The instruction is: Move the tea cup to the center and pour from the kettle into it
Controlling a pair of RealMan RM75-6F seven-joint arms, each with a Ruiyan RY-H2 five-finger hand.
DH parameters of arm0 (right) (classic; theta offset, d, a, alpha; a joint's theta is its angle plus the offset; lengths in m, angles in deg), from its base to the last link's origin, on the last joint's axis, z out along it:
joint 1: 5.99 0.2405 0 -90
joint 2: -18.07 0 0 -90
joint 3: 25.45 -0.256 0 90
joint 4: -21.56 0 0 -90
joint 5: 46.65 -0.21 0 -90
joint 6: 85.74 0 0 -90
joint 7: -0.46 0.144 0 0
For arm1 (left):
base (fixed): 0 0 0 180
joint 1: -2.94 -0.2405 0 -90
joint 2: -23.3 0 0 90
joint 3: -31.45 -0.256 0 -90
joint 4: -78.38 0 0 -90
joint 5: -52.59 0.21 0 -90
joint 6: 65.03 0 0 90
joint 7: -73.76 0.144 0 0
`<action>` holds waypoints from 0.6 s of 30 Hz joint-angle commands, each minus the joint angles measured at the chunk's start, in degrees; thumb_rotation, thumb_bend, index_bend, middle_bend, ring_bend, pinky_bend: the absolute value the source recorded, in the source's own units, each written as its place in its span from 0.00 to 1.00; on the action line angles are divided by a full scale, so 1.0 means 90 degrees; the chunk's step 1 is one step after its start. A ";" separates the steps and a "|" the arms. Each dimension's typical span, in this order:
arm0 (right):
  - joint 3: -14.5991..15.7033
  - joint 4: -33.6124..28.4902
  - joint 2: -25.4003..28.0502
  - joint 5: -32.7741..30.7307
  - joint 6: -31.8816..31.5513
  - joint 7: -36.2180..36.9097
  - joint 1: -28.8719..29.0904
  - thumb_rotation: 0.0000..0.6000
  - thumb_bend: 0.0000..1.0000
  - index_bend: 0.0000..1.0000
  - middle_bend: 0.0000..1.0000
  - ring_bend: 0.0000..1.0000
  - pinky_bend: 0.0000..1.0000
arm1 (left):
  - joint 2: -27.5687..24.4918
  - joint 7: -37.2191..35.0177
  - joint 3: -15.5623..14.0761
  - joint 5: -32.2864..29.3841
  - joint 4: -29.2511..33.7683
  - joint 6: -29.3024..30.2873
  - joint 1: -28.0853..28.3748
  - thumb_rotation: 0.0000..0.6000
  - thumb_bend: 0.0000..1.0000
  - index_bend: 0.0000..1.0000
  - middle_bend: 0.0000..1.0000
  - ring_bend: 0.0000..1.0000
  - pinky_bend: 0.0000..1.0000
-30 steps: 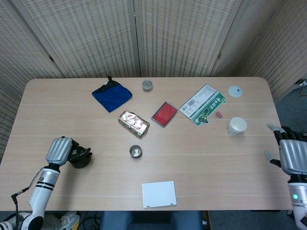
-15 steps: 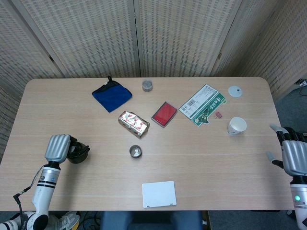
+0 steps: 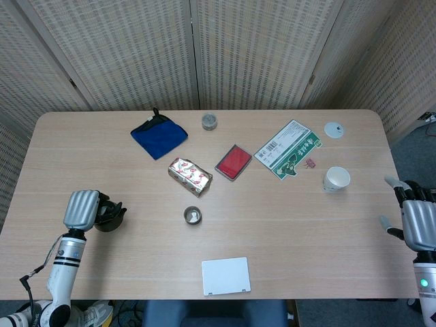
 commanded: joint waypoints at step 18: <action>-0.0012 -0.0002 0.0038 0.0059 -0.0120 0.0083 -0.0085 1.00 0.21 0.19 0.25 0.14 0.24 | -0.0169 0.0404 -0.0310 0.0734 0.0637 -0.0027 0.0152 0.67 0.37 1.00 1.00 1.00 0.73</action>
